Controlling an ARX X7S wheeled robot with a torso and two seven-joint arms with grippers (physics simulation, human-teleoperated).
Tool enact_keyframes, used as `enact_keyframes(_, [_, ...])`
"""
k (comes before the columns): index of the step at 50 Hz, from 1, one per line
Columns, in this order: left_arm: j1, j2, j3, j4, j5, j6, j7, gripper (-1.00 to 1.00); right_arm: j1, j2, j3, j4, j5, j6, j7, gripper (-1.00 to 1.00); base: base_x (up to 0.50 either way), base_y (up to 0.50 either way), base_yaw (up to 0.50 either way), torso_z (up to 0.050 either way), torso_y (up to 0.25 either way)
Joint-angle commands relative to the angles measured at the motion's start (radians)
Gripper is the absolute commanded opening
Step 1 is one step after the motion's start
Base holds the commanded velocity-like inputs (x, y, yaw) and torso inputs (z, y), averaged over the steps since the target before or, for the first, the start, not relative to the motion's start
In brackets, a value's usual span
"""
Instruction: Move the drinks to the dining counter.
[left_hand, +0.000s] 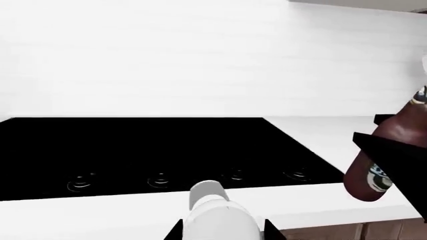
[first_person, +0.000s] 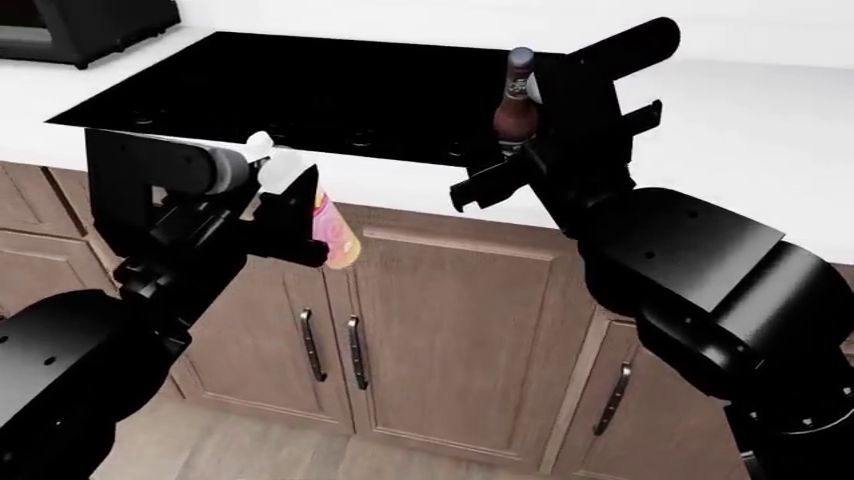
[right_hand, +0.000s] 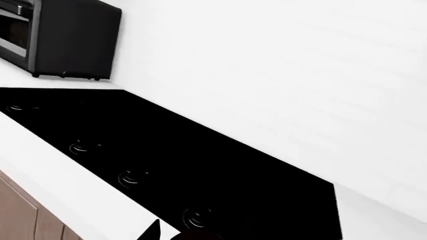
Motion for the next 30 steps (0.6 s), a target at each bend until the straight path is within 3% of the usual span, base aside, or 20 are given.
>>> enact_keyframes(1, [-0.001,-0.004,-0.011,0.007,-0.015,0.009,-0.009,-1.0,0.003,0.002,-0.005,-0.003,-0.025,0.001,0.002,-1.0,0.08,0.02,0.5,0.0,0.0])
enact_keyframes(30, [-0.006,-0.01,0.002,0.007,-0.032,0.012,-0.021,-1.0,-0.005,0.008,0.01,-0.014,-0.006,0.001,0.01,-1.0,0.09,0.03,0.5,0.001,0.001])
